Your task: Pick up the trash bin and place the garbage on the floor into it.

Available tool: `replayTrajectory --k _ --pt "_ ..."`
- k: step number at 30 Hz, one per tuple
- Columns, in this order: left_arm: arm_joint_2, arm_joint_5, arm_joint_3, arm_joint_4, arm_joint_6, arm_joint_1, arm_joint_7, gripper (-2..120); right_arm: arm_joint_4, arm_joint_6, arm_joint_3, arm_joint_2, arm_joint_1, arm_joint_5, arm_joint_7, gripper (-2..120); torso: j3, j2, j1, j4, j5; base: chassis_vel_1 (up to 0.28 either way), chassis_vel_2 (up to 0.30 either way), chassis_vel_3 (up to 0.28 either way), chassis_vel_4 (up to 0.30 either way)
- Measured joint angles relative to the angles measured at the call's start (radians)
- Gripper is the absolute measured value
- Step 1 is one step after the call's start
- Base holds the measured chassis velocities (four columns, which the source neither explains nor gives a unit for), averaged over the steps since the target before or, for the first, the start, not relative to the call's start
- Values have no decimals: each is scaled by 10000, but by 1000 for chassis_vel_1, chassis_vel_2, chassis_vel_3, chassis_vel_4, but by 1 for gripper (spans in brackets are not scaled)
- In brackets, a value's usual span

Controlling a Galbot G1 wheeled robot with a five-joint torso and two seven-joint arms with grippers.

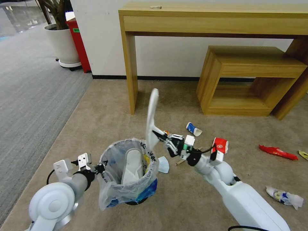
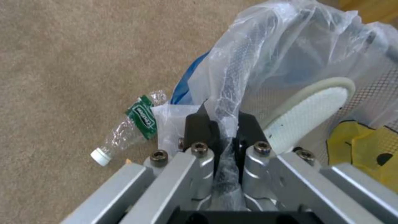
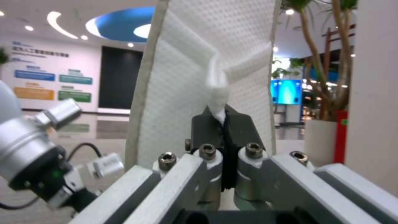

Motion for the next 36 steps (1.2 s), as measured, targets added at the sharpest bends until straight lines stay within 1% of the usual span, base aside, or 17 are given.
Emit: replayTrajectory --k 5,11,19,27,29,30,31,34,35,36 --pt "-15 33 232 245 0 -208 68 2 -162 6 -390 204 145 -191 -60 0 -1 -1 0 -1 1 0 0 0 0" --pt "-73 1 362 290 0 -322 132 2 -204 24 -627 302 2 -408 -45 0 -2 -1 0 -1 2 0 0 0 0" --pt "-129 -75 384 124 0 -322 198 2 -531 76 -657 327 -161 -1147 88 0 -2 -1 0 -1 2 0 0 0 0" --pt "-104 -252 132 -382 0 -138 363 2 -765 74 -625 257 -258 -1696 718 0 -2 0 0 -1 3 0 0 0 0" --pt "-106 -392 92 -582 1 -70 440 2 -801 72 -606 234 -271 -1725 790 3 -2 -1 0 0 2 0 0 0 0" --pt "-109 -458 81 -667 1 -45 459 2 -804 71 -594 215 -275 -1730 814 7 -2 -1 0 0 2 0 0 0 0" --pt "-109 -458 81 -667 1 -45 459 2 -804 71 -594 215 -275 -1730 814 7 -2 -1 0 0 2 0 0 0 0" --pt "-112 -523 58 -825 1 -15 469 2 -806 71 -557 162 -300 -1737 853 22 -2 0 0 -1 3 0 0 0 0" --pt "-112 -523 58 -825 1 -15 469 2 -806 71 -557 162 -300 -1737 853 22 -2 0 0 -1 3 0 0 0 0" --pt "-113 -524 59 -848 1 -12 470 2 -780 72 -533 138 -315 -1732 866 28 -2 -1 0 0 2 0 0 0 0"
